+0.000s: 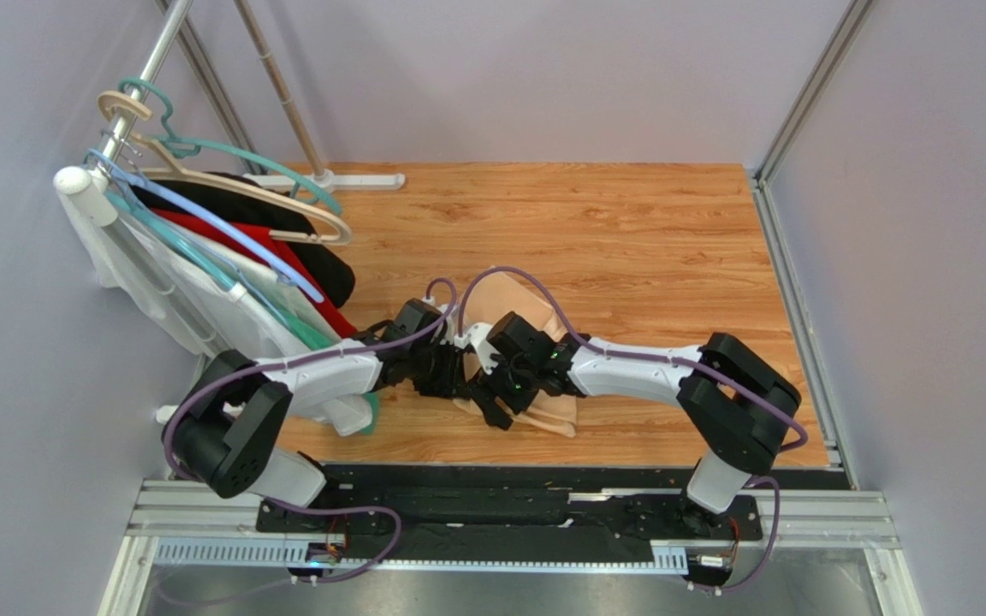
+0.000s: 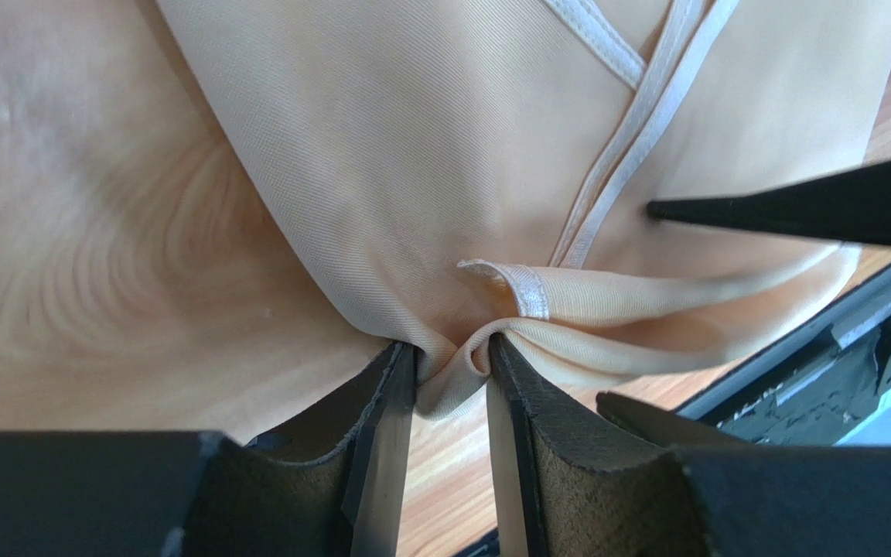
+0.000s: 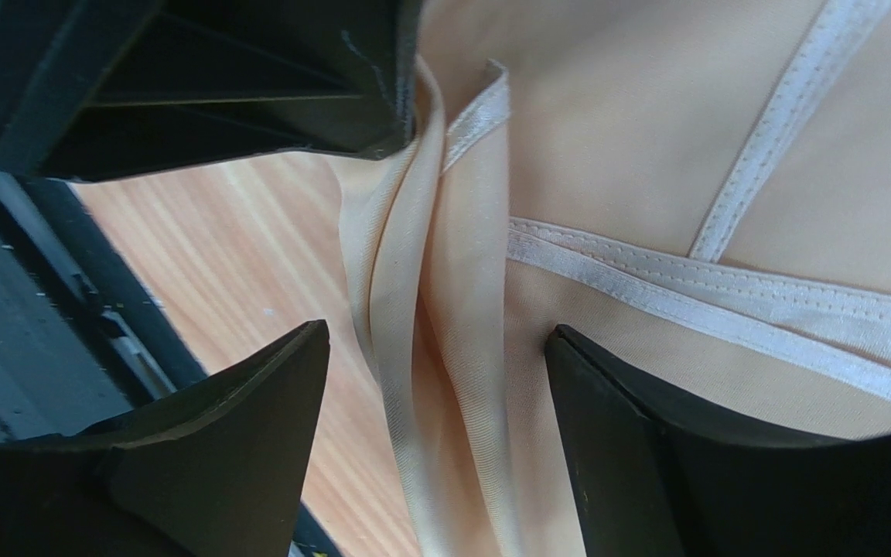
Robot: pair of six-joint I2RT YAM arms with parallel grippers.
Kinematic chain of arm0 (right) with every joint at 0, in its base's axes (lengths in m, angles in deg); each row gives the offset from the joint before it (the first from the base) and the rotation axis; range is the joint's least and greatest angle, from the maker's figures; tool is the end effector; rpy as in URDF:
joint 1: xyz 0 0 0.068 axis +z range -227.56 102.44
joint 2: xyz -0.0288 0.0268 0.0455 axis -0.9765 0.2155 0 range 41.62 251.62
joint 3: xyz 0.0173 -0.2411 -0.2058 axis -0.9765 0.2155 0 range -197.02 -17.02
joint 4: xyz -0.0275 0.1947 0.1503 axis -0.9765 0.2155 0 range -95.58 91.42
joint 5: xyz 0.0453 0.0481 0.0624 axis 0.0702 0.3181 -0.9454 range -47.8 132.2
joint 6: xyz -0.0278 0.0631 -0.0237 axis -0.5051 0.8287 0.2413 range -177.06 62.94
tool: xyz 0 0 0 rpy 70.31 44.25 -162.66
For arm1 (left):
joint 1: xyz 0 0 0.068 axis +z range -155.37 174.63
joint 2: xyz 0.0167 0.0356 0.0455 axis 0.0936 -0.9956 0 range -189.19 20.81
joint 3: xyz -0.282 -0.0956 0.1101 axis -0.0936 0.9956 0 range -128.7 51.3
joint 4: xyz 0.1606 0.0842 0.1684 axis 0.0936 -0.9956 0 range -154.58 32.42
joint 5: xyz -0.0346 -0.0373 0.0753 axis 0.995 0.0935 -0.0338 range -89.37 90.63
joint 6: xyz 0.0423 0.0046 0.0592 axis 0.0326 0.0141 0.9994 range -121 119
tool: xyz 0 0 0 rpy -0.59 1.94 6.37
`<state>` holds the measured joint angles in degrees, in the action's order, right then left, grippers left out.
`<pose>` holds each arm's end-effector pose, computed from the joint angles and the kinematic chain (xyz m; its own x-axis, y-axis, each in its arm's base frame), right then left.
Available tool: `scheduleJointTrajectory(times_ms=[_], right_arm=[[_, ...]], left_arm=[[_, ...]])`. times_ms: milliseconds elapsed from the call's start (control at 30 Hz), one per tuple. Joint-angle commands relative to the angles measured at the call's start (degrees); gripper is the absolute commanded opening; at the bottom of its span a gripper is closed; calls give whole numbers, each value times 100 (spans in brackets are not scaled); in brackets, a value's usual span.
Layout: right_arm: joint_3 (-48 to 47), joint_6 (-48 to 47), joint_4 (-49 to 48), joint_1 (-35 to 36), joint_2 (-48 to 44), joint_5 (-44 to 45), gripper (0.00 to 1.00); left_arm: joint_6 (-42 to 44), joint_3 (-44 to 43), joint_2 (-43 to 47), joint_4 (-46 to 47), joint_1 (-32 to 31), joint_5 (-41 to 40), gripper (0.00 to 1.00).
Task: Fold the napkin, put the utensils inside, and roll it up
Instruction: Roll the napkin with the utensil
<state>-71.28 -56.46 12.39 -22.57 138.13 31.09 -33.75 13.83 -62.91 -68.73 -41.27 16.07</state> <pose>0.1809 0.2786 0.1953 -0.5070 -0.7058 -0.4948 -0.8533 0.4920 0.1725 0.2009 -0.1654 0.1853 -0.9426 0.0385 -0.3318 0.2039 0.8532 -0.4802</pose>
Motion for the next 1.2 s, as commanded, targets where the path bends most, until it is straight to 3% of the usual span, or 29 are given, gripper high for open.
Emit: scheduleJointTrajectory(times_ms=[0,200,400,500,900,1167], right_arm=[[214,660,189,495,202,-76,74],[310,1135,127,1109,88,739,75],[355,1425,136,1541,-9,2233,80],[346,1347,145,1603,-97,2508,82],[548,1021,-172,1595,79,1017,81],[478,1143,66,1805,272,997,80]], left_arm=[[-161,337,487,-62,-22,29,39],[-205,618,1260,-361,-22,-111,39],[-117,662,1367,-484,-22,-120,38],[-109,671,1420,-484,-22,-94,38],[-135,820,1569,-493,-22,178,38],[-205,961,1763,-615,-31,293,39]])
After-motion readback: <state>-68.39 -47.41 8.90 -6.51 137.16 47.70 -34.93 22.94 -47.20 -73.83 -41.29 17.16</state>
